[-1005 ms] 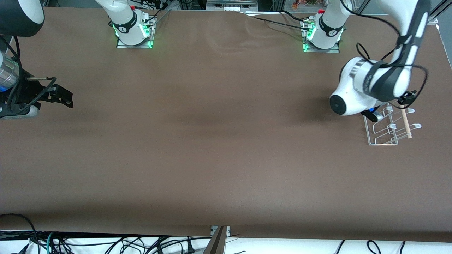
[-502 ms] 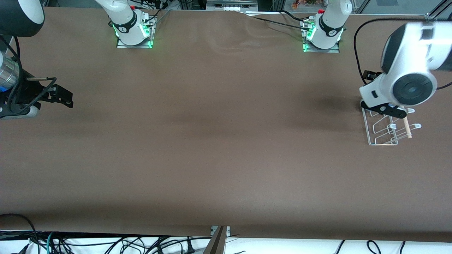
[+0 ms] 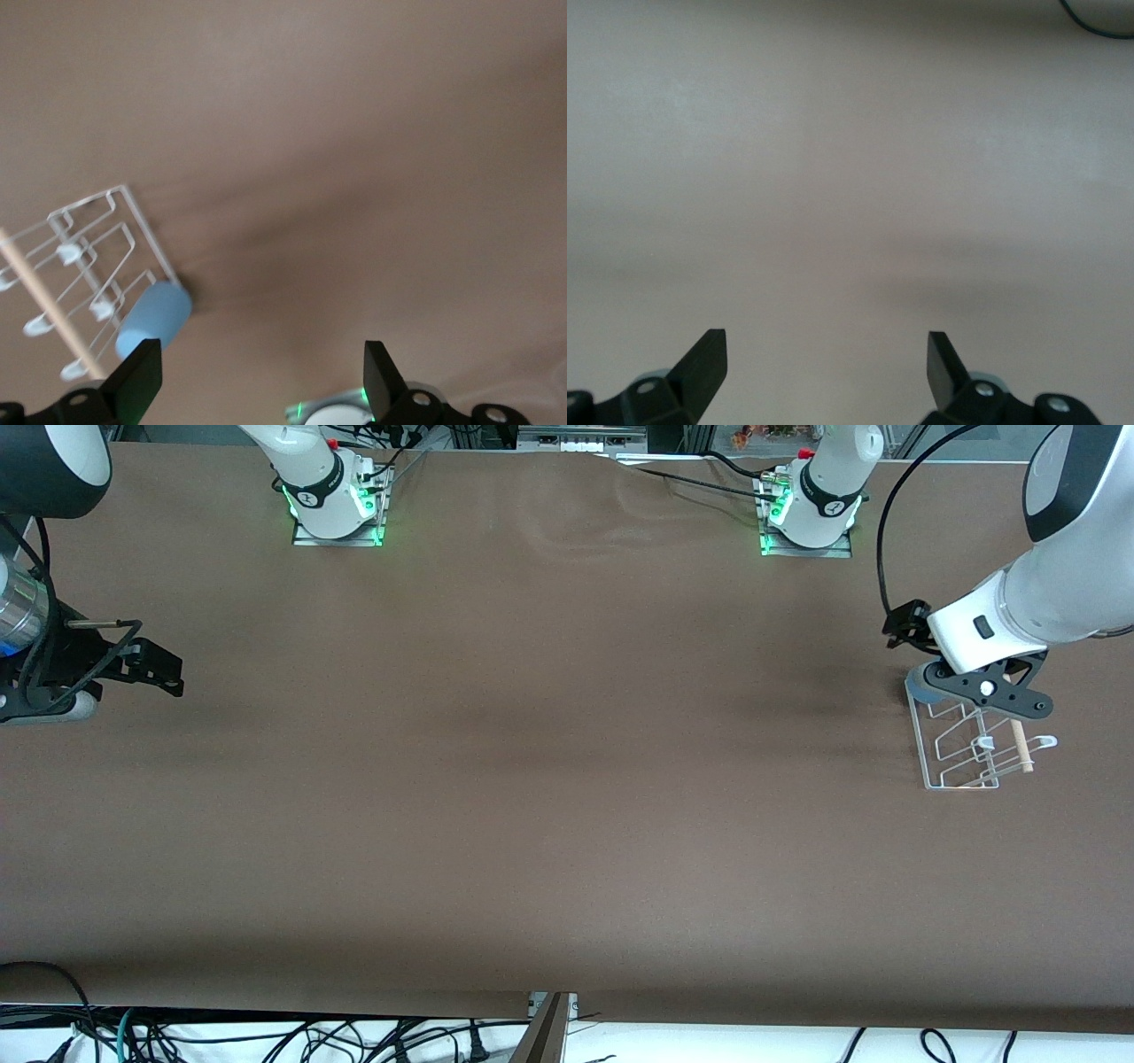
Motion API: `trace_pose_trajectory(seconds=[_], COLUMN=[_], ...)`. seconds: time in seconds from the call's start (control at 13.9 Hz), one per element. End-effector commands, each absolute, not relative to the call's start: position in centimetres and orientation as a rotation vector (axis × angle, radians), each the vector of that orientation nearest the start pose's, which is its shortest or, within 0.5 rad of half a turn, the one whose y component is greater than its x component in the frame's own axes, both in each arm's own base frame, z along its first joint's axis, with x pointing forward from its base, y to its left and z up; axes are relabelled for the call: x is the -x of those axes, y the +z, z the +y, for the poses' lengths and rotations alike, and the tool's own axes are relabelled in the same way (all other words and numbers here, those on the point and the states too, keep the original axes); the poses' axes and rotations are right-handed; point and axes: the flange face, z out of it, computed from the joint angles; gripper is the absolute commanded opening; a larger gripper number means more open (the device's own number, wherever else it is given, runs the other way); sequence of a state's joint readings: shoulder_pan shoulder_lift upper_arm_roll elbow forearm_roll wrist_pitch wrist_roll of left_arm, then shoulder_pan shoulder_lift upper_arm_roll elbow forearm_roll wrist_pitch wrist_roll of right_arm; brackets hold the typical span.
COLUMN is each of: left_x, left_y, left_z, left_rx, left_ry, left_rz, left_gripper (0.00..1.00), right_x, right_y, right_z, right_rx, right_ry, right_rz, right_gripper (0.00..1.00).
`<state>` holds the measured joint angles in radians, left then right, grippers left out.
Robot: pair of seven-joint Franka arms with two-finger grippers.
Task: Transfer cup to left arm and place on rack
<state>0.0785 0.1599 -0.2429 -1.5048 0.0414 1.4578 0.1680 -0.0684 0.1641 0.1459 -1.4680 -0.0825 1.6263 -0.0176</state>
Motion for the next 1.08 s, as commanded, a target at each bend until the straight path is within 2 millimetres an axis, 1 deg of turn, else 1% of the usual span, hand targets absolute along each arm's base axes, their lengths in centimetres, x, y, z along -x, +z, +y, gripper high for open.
trace_pose_trajectory(seconds=[0.0,0.07,0.14,0.22,0.29,0.36,0.43,0.5,0.57,0.65,0.86,1.0], left_x=[-57.0,-56.7,-56.8,-56.2,-55.6,-55.0,-54.8,-54.8,-54.7,-54.7,-54.5,-54.5], left_y=[56.8,57.3,57.8,58.0,57.5,57.6,57.6,57.6,57.7,57.7,57.8,57.9], left_z=[-4.9,-3.6,-3.4,-3.2,-2.6,-2.4,-2.8,-2.6,-3.3,-3.7,-3.8,-3.9], left_rx=[3.160,3.178,3.168,3.154,3.095,3.057,3.055,3.054,3.054,3.057,3.064,3.066], left_ry=[0.190,0.159,0.102,0.066,0.031,0.006,0.010,0.010,0.007,0.013,0.029,0.029], left_rz=[0.395,0.349,0.342,0.336,0.344,0.352,0.359,0.352,0.368,0.347,0.282,0.286], left_gripper=[1.00,1.00,1.00,1.00,1.00,1.00,1.00,1.00,1.00,1.00,1.00,1.00], right_x=[-60.5,-60.5,-60.5,-60.6,-60.6,-60.6,-60.6,-60.6,-60.7,-60.7,-60.7,-60.7], right_y=[58.4,58.4,58.4,58.2,58.2,58.2,58.2,58.2,58.1,58.1,58.1,58.1], right_z=[2.9,2.8,2.9,2.8,2.8,2.8,2.6,2.3,2.2,2.2,2.2,2.2], right_rx=[3.179,3.181,3.179,3.179,3.180,3.180,3.181,3.181,3.181,3.181,3.181,3.181], right_ry=[0.003,0.003,0.003,0.008,0.008,0.008,0.009,0.009,0.009,0.009,0.009,0.012], right_rz=[-0.165,-0.165,-0.165,-0.165,-0.165,-0.167,-0.165,-0.158,-0.155,-0.155,-0.158,-0.146], right_gripper=[1.00,1.00,1.00,1.00,1.00,1.00,1.00,1.00,1.00,1.00,1.00,1.00])
